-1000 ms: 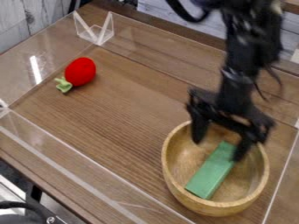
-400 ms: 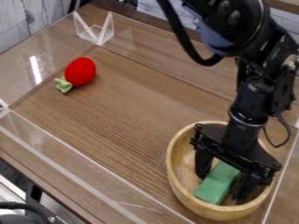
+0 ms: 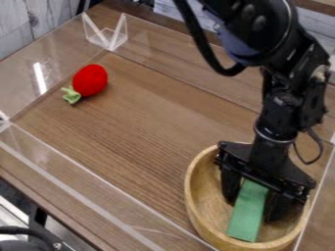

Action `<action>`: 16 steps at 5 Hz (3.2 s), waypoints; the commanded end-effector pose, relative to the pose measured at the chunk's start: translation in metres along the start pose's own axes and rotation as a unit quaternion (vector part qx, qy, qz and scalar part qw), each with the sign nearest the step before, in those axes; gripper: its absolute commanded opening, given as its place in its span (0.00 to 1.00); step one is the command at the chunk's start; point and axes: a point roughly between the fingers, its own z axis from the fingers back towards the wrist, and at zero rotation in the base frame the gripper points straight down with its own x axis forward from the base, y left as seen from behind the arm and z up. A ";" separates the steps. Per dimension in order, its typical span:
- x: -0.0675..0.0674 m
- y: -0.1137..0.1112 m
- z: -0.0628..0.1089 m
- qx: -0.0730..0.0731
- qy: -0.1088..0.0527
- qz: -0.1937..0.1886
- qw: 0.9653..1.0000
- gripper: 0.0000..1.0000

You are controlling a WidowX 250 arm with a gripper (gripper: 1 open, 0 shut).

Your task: Remove the green block from the brown bowl and put it on the table

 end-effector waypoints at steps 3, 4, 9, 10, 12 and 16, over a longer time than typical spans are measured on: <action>0.002 0.003 0.021 0.016 -0.031 -0.015 0.999 1.00; 0.015 0.005 0.030 0.018 -0.037 -0.032 0.999 1.00; 0.030 0.003 0.012 0.024 -0.030 -0.076 0.996 1.00; 0.033 0.006 0.011 0.023 -0.030 -0.066 0.997 1.00; 0.049 0.004 0.036 0.025 -0.040 -0.069 0.997 0.00; 0.039 0.038 0.067 0.032 -0.065 -0.034 0.997 0.00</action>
